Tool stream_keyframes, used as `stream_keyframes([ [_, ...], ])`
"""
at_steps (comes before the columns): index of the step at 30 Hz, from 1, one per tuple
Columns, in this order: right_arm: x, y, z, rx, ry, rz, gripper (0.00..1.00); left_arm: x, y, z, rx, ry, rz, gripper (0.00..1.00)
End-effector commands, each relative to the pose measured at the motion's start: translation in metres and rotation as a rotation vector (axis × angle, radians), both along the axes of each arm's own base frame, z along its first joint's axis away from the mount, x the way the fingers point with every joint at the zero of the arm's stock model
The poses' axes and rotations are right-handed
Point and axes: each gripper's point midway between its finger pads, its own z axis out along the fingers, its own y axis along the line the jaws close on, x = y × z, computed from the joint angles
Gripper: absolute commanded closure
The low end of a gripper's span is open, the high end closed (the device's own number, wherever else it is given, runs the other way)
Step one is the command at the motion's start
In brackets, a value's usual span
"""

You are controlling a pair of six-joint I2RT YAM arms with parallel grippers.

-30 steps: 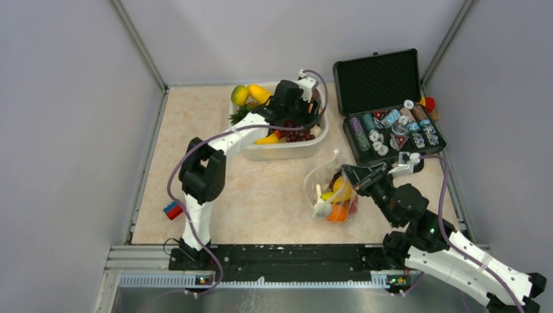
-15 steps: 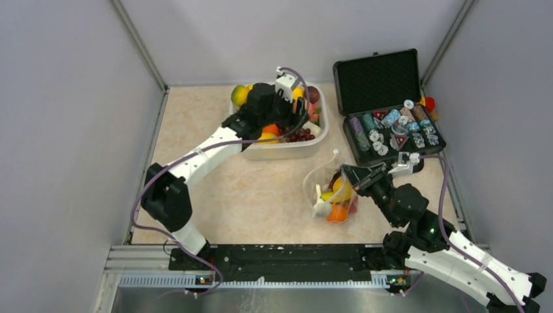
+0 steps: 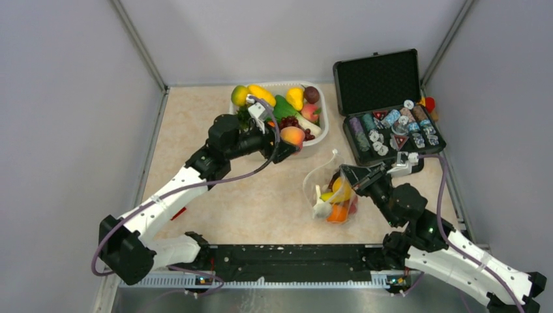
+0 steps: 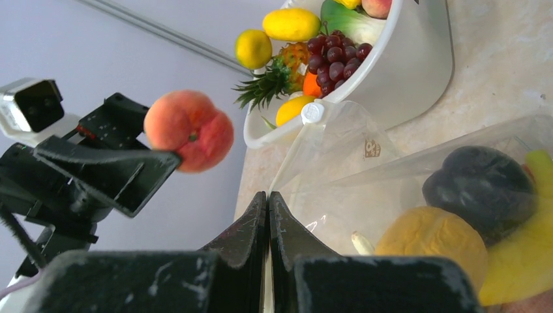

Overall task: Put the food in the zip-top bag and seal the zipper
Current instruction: Pick up the fake fruit from the zipper food storage bag, then place the fake fruit in the zipper food storage bag.

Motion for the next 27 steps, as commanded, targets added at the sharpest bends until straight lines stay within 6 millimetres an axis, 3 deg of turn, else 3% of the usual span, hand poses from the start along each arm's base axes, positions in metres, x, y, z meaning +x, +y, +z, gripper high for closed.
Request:
stream_keyframes([
  [1,0.003,0.006,0.009,0.033,-0.019,0.004,1.00,-0.048,-0.009,0.019,-0.109,0.009,-0.219,0.52],
  [10,0.005,0.013,0.008,0.029,-0.017,0.016,1.00,-0.104,-0.019,0.004,-0.126,0.068,-0.434,0.50],
  [15,0.005,0.014,0.009,0.035,-0.018,0.022,1.00,-0.124,-0.040,-0.007,-0.093,0.072,-0.505,0.48],
  [18,0.004,0.015,0.011,0.036,-0.021,0.027,1.00,-0.125,-0.054,-0.016,-0.067,0.099,-0.495,0.49],
  [24,0.003,0.015,0.014,0.037,-0.025,0.035,1.00,-0.096,-0.067,-0.037,-0.036,0.182,-0.340,0.47],
  [27,0.003,0.015,0.014,0.040,-0.026,0.036,1.00,-0.092,-0.072,-0.039,-0.033,0.194,-0.334,0.45],
])
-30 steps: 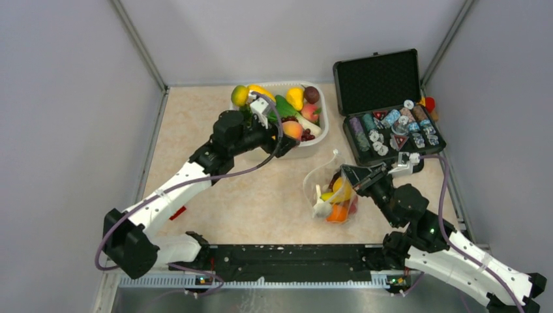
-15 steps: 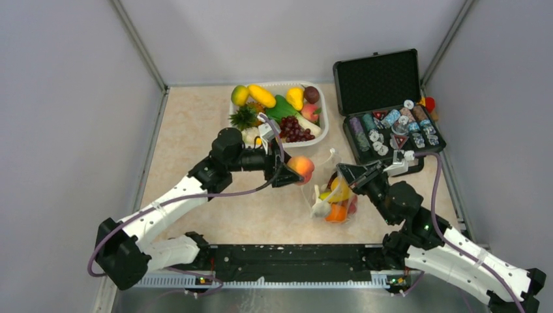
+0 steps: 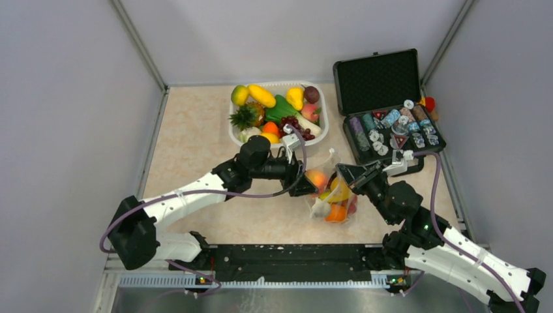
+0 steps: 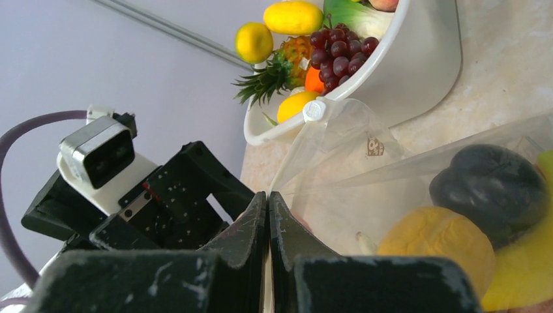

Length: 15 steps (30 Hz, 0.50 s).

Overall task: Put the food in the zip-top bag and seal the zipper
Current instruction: Place the fake fruit in the zipper food storage bag.

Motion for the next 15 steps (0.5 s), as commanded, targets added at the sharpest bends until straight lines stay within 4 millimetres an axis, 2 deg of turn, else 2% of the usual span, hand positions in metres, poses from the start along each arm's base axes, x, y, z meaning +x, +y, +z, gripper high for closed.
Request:
stream_keyframes([
  [1,-0.002,0.005,0.018,0.053,-0.036,0.023,1.00,0.019,-0.012,0.027,-0.056,-0.039,0.058,0.44],
  [8,-0.001,0.005,0.017,0.052,-0.035,0.019,1.00,0.007,-0.025,0.017,-0.024,-0.044,-0.044,0.28],
  [11,-0.002,0.005,0.017,0.052,-0.035,0.019,1.00,0.010,-0.024,0.013,-0.004,-0.050,-0.029,0.23],
  [15,-0.001,0.004,0.014,0.050,-0.029,0.014,1.00,0.013,-0.018,0.018,-0.001,-0.088,0.003,0.09],
])
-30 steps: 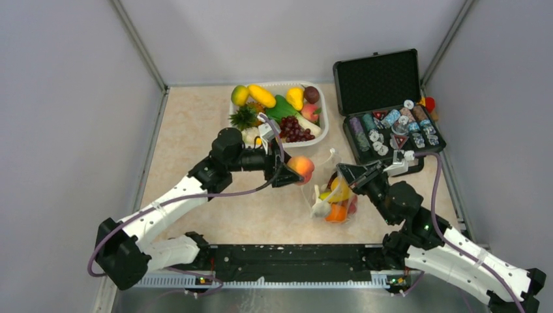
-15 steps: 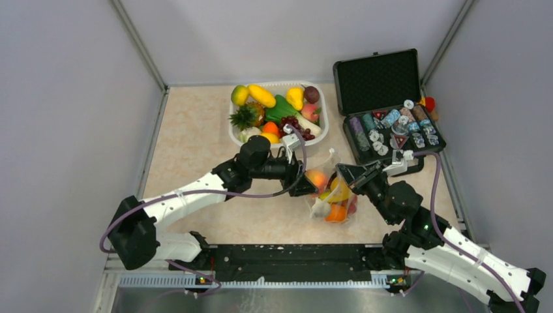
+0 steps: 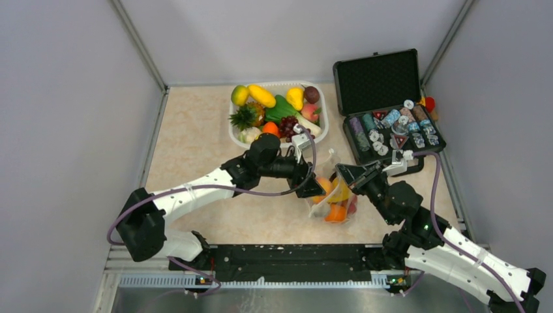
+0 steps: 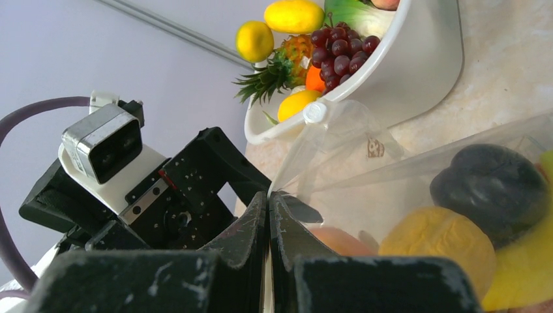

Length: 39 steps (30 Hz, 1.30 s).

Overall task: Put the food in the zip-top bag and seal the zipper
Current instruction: Place the fake fruit in the zipper food storage bag, then adjust the zipper food storage bag at the center of the board.

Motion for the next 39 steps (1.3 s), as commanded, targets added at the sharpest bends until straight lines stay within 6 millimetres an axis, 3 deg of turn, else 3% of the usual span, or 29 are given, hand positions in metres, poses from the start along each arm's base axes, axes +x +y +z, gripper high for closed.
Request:
stream_keyframes([
  [1,0.000,0.004,0.014,0.052,-0.029,0.009,1.00,0.007,0.002,0.031,-0.046,-0.104,0.028,0.05],
  [6,0.000,0.004,0.013,0.051,-0.029,0.008,1.00,0.010,0.012,0.041,-0.030,-0.159,0.065,0.01],
  [13,0.001,0.003,0.011,0.047,-0.027,0.001,1.00,0.027,0.046,0.043,0.005,-0.220,0.279,0.01],
  [18,0.002,0.002,0.010,0.046,-0.027,-0.004,1.00,0.039,0.067,0.011,0.110,-0.142,0.433,0.02],
  [20,0.001,0.003,0.010,0.047,-0.027,-0.002,1.00,0.032,0.065,0.000,0.126,-0.085,0.411,0.03],
  [25,0.002,0.002,0.011,0.046,-0.029,-0.004,1.00,0.008,0.046,-0.016,0.132,0.058,0.271,0.19],
  [30,0.002,0.002,0.010,0.044,-0.028,-0.005,1.00,0.006,0.038,-0.024,0.143,0.099,0.237,0.39],
  [39,0.002,0.002,0.010,0.044,-0.028,-0.004,1.00,0.014,0.033,-0.039,0.199,0.103,0.241,0.44],
])
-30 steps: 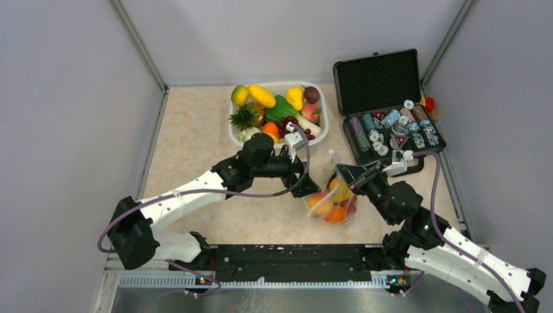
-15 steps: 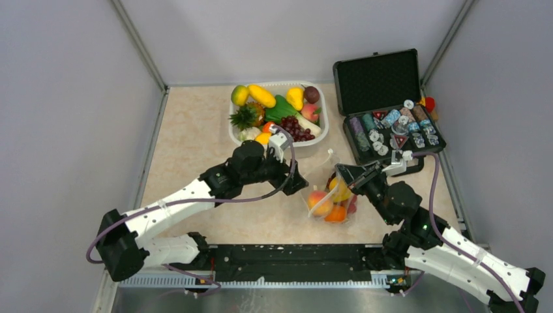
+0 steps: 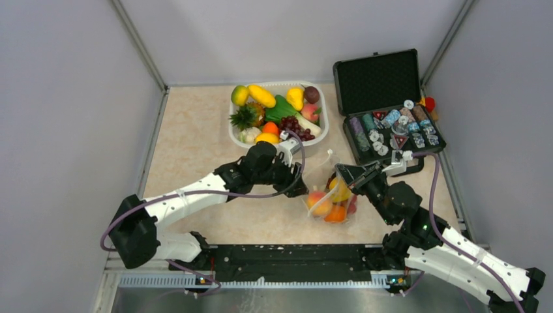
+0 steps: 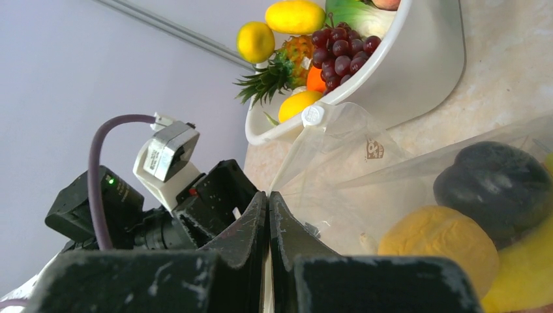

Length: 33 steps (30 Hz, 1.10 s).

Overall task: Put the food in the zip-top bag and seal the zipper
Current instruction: Adjust the zipper food storage bag at the center of the board.

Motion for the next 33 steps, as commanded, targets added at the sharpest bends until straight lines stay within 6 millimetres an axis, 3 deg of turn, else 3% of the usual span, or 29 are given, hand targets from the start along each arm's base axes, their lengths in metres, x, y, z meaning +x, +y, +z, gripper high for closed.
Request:
stream_keyframes([
  [1,0.000,0.001,0.011,0.035,-0.025,0.000,1.00,0.004,-0.015,0.010,-0.026,-0.004,-0.035,0.46],
  [6,0.000,0.001,0.013,0.032,-0.027,-0.002,1.00,0.003,-0.022,0.015,-0.052,-0.006,-0.071,0.67],
  [9,0.001,0.001,0.013,0.030,-0.027,-0.002,1.00,0.006,-0.020,0.020,-0.038,-0.051,-0.078,0.96],
  [10,0.001,0.001,0.012,0.028,-0.027,-0.001,1.00,0.007,-0.019,0.023,-0.034,-0.068,-0.083,1.00],
  [14,0.002,0.004,0.016,0.013,-0.051,0.007,0.99,0.011,-0.016,0.040,-0.032,-0.153,-0.106,1.00],
  [18,-0.001,0.008,0.035,-0.059,-0.148,0.050,0.82,0.019,-0.007,0.055,0.005,-0.252,-0.102,1.00],
  [22,-0.005,0.009,0.060,-0.244,-0.285,0.107,0.48,0.026,0.001,0.061,0.048,-0.340,-0.108,1.00],
  [25,-0.013,0.011,0.088,-0.353,-0.386,0.167,0.31,0.026,0.003,0.065,0.065,-0.381,-0.146,1.00],
  [29,-0.011,0.007,0.101,-0.510,-0.429,0.186,0.29,0.024,0.005,0.075,0.082,-0.461,-0.225,1.00],
  [33,0.007,-0.016,0.097,-0.667,-0.389,0.069,0.32,0.031,0.018,0.090,0.142,-0.577,-0.255,1.00],
])
